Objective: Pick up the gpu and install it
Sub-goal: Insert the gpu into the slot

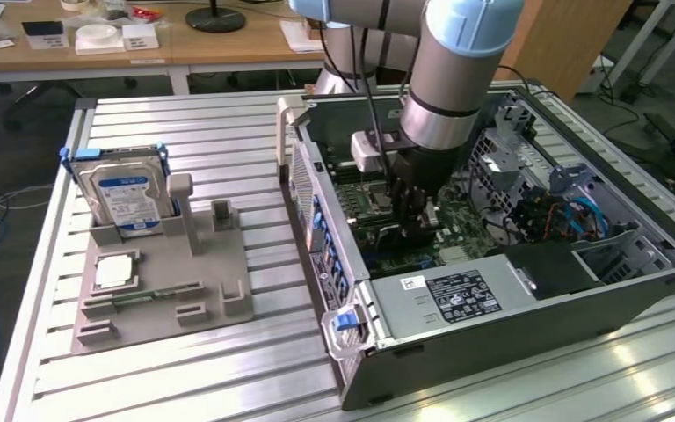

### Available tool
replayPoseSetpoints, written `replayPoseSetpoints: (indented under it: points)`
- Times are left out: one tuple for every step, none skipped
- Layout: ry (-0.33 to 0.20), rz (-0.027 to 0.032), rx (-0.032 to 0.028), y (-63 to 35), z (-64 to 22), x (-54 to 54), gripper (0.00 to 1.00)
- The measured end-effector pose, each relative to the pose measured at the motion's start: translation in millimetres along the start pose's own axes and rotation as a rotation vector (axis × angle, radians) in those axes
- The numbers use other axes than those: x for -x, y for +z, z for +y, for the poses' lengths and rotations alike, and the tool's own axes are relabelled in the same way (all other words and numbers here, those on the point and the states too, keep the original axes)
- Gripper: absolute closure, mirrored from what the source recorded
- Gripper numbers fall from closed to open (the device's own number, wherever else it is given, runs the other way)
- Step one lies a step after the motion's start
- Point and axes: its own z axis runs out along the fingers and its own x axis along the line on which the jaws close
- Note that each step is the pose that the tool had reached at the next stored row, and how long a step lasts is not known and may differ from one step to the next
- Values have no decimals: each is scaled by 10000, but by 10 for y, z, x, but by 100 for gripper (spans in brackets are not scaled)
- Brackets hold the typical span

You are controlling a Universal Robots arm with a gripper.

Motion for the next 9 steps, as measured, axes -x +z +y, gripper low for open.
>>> replayPoseSetpoints:
  points:
    - [0,2,-2,-46,0,0,67]
    - [0,1,-5,-90,-1,1,67]
    - [0,0,-7,-135,-2,1,67]
    - [-1,2,-8,-183,-2,2,67]
    - [0,2,-10,-228,-3,2,67]
    - [1,2,-20,-261,-2,3,67]
    - [3,2,-34,-263,0,3,67]
    - [2,2,-33,-263,0,3,67]
    - [1,2,-34,-263,-1,3,68]
